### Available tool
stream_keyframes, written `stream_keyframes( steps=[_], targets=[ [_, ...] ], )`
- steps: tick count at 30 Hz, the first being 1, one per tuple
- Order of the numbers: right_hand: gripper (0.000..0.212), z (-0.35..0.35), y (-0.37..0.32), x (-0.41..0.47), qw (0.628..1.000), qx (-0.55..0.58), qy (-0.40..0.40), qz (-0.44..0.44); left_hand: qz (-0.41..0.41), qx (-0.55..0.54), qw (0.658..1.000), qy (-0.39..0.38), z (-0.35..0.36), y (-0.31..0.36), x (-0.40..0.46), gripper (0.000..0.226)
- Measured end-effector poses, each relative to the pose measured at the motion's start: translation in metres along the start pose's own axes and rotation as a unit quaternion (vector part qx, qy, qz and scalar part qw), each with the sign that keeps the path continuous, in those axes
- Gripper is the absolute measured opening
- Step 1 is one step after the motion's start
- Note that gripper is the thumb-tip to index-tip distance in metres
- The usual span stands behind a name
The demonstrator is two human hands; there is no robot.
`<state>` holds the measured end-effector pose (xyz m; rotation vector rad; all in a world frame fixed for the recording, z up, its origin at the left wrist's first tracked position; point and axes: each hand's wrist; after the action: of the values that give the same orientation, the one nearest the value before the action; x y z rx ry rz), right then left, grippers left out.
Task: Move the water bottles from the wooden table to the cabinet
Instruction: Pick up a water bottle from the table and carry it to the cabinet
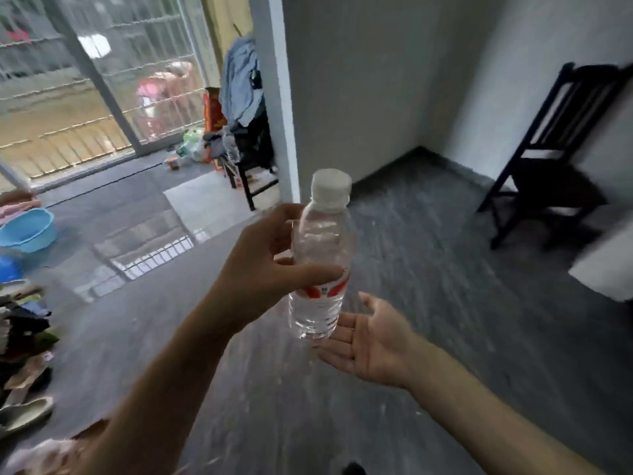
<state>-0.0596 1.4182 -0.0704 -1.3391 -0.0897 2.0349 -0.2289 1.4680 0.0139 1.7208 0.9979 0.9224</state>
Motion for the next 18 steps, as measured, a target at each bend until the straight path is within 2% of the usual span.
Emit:
stream_keyframes(
  steps=[5,10,18],
  targets=[
    [0.072,-0.097,-0.035,-0.038,0.989,0.114,0.049,-0.080,0.053,-0.008,0.989,-0.136,0.104,0.026,0.068,0.066],
    [0.072,-0.179,-0.051,-0.073,0.961,0.210,0.096,-0.154,0.083,-0.047,0.963,-0.252,0.198,0.048,0.116,0.063],
    [0.066,-0.250,-0.077,-0.095,0.912,0.329,0.125,-0.210,0.115,-0.069,0.910,-0.392,0.300,0.063,0.183,0.064]
  ],
)
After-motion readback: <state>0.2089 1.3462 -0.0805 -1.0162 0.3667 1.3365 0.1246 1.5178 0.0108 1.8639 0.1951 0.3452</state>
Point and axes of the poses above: each hand's wrist, its own x-axis towards the middle knuckle, its own z-axis out of the palm, y = z × x
